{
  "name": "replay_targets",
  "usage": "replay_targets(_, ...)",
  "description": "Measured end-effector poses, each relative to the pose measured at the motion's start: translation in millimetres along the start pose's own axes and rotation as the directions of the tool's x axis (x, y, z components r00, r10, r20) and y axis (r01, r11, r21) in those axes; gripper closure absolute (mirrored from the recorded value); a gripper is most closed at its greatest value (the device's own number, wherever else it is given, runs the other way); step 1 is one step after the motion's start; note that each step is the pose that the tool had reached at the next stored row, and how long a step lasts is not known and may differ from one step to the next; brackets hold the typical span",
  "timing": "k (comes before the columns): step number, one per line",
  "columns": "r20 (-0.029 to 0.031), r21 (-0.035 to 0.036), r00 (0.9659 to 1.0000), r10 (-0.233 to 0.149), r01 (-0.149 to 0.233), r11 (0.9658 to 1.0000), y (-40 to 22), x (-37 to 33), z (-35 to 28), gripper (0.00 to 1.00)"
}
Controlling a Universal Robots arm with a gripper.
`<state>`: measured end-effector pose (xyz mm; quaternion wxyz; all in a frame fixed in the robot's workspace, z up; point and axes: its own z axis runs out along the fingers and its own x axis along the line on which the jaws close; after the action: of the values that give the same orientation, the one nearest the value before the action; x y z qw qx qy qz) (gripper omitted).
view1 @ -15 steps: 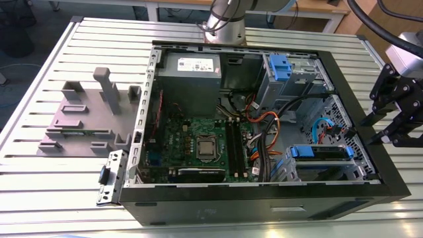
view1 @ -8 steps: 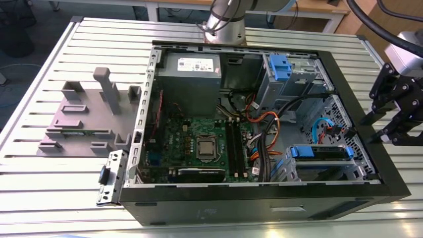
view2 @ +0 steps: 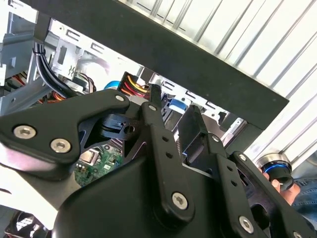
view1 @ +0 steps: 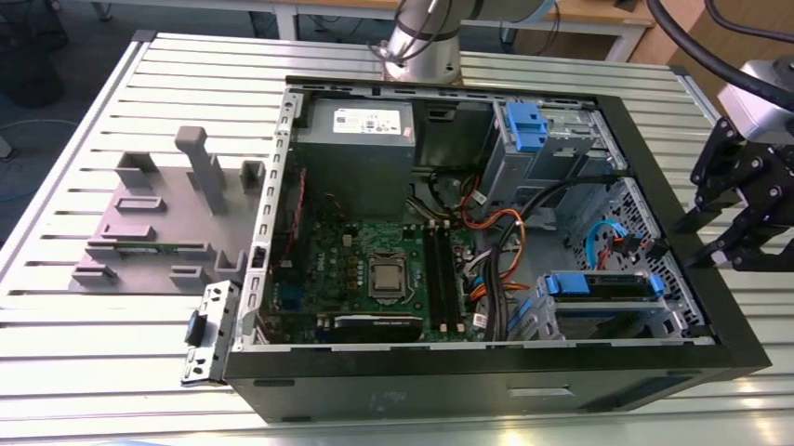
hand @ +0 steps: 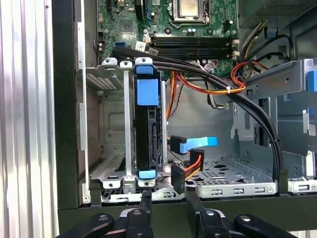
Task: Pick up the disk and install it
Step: 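Insert the first disk wire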
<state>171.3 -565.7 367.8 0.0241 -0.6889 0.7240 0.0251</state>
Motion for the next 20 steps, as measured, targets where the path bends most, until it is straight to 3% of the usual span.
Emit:
replay_targets(6,0.0002,0.0,1.0,0.0,0.0,1.0,6.9,0.5,5.0,0.58)
replay_targets(10,-0.0002,-0.0001,1.0,-0.001,0.001,1.0,7.9,-0.3,8.5,0.58)
replay_targets(20,-0.0023,-0.0006,1.0,-0.01,0.01,1.0,11.0,-10.7,17.6,0.58)
